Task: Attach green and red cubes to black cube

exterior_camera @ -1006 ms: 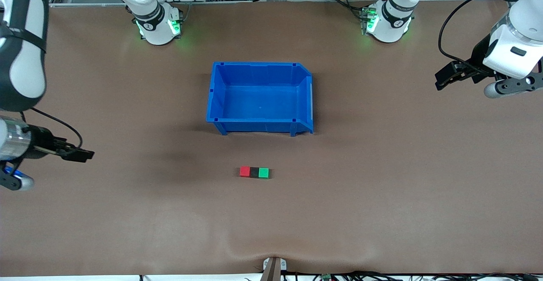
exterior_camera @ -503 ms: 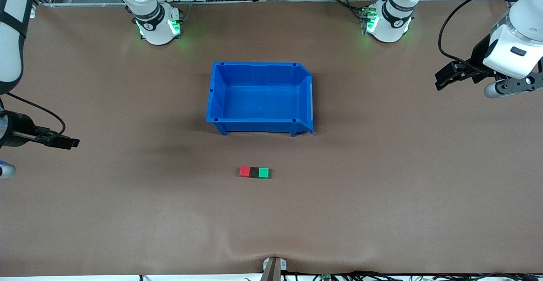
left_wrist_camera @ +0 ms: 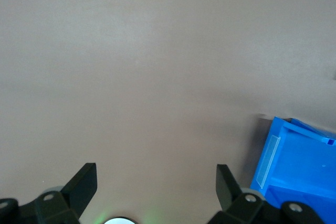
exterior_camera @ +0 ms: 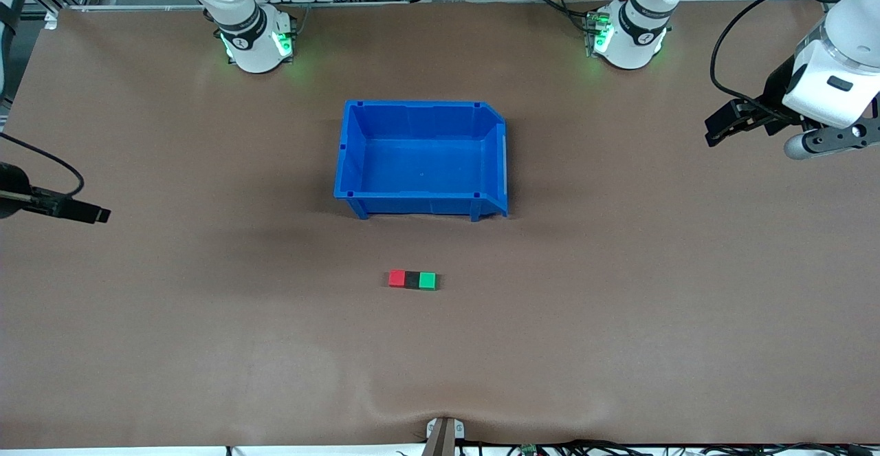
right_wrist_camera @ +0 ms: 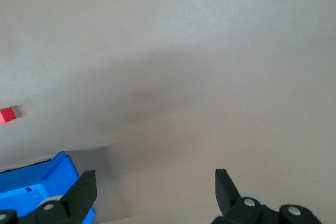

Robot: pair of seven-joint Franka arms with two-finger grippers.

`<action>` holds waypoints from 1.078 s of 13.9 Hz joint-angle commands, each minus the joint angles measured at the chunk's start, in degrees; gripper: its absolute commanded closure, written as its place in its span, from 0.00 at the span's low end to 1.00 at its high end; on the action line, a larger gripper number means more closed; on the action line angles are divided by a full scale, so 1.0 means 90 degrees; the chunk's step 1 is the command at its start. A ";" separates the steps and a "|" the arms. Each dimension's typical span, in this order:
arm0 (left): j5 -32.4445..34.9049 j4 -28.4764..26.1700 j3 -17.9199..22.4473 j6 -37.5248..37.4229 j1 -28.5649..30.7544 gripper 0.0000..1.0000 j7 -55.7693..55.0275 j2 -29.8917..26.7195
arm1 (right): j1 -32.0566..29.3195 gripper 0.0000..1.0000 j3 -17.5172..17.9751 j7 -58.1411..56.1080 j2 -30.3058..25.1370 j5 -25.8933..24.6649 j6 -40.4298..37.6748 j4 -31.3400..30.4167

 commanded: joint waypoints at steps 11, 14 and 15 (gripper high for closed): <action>-0.0089 0.0038 -0.0030 0.0022 0.0074 0.00 0.0138 0.0010 | -0.0304 0.00 0.0129 -0.0823 -0.0956 -0.0106 -0.1156 -0.0345; -0.0089 0.0038 -0.0030 0.0022 0.0074 0.00 0.0138 0.0010 | -0.0284 0.00 0.0129 -0.0823 -0.1073 -0.0115 -0.1118 -0.0345; -0.0089 0.0038 -0.0030 0.0022 0.0074 0.00 0.0138 0.0010 | -0.0255 0.00 0.0129 -0.0823 -0.1113 -0.0135 -0.1118 -0.0364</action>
